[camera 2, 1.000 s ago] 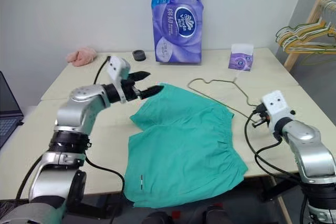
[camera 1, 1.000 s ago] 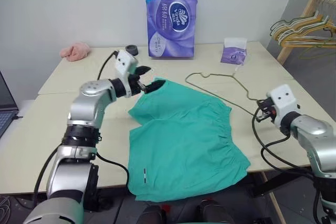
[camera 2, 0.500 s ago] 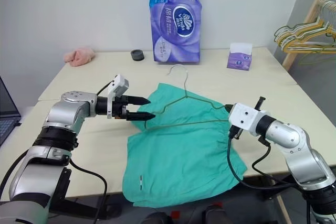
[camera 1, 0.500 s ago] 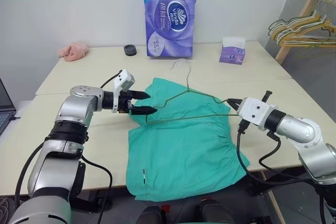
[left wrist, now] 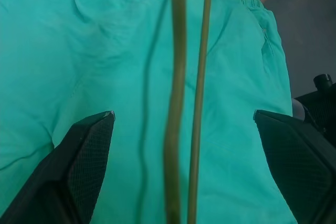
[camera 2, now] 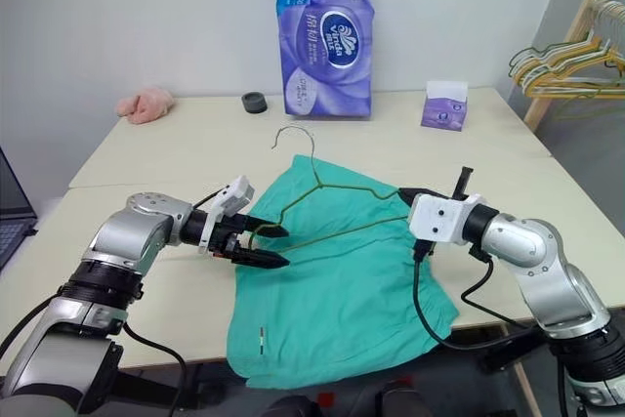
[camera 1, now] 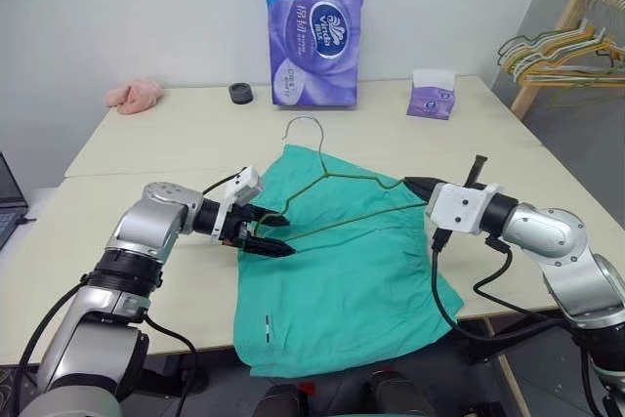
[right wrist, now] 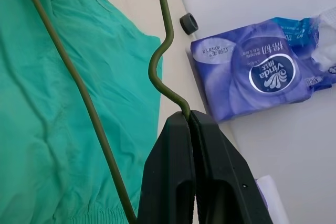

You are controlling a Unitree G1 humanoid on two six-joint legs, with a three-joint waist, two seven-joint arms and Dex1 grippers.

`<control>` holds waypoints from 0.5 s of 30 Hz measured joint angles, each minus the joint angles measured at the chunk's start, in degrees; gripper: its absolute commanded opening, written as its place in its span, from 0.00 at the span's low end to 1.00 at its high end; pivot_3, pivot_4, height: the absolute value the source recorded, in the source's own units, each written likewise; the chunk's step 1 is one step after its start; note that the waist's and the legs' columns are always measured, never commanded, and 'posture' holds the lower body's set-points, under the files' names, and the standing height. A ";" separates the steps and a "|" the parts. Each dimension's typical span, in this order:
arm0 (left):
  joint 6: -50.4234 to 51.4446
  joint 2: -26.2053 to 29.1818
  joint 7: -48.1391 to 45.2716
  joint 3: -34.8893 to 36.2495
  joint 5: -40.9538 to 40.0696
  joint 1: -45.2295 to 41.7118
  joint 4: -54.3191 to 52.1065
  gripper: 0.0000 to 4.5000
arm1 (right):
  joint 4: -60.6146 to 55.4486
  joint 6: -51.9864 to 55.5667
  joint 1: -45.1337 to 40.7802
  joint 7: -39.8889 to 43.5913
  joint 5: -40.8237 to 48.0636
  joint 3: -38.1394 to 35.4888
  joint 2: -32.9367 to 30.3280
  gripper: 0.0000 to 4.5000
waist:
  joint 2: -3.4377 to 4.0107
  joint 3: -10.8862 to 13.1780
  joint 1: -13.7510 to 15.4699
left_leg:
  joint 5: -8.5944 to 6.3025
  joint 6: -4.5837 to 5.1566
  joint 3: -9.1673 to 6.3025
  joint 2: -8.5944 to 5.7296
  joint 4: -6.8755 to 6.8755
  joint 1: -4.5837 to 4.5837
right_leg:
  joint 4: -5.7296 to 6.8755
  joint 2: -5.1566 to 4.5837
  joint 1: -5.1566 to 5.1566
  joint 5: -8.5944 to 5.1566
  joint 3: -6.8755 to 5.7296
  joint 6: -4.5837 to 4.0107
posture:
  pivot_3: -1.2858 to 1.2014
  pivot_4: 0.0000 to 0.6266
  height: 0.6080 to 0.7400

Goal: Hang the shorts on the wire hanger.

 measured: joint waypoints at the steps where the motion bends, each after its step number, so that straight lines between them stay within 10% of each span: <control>1: 0.17 -0.08 -0.02 0.00 -0.02 0.00 0.00 0.74 | 0.00 -0.03 -0.02 0.04 0.00 0.00 0.12 0.00 | 0.00 0.00 -0.01 | 0.00 0.00 0.00 0.00 0.00 0.00 | 0.00 0.00 0.00 0.00 0.00 0.00 | 0.46 0.10 1.00; 12: 1.82 0.18 -1.61 -0.25 -0.81 3.45 -3.69 0.02 | 0.01 -0.03 -0.17 0.30 -0.14 -0.21 0.65 0.00 | 0.02 0.01 -0.06 | 0.00 0.00 0.00 0.00 0.00 0.01 | 0.02 0.00 -0.01 0.00 0.00 -0.01 | 0.46 0.11 1.00; 15: 1.87 0.18 -1.67 -0.30 -0.88 3.68 -3.79 0.01 | 0.01 -0.73 -0.18 0.70 -0.59 -0.25 0.41 0.00 | 0.02 0.01 -0.02 | 0.00 0.00 0.00 0.00 0.00 0.01 | 0.02 0.00 0.00 0.00 0.00 -0.01 | 0.46 0.11 1.00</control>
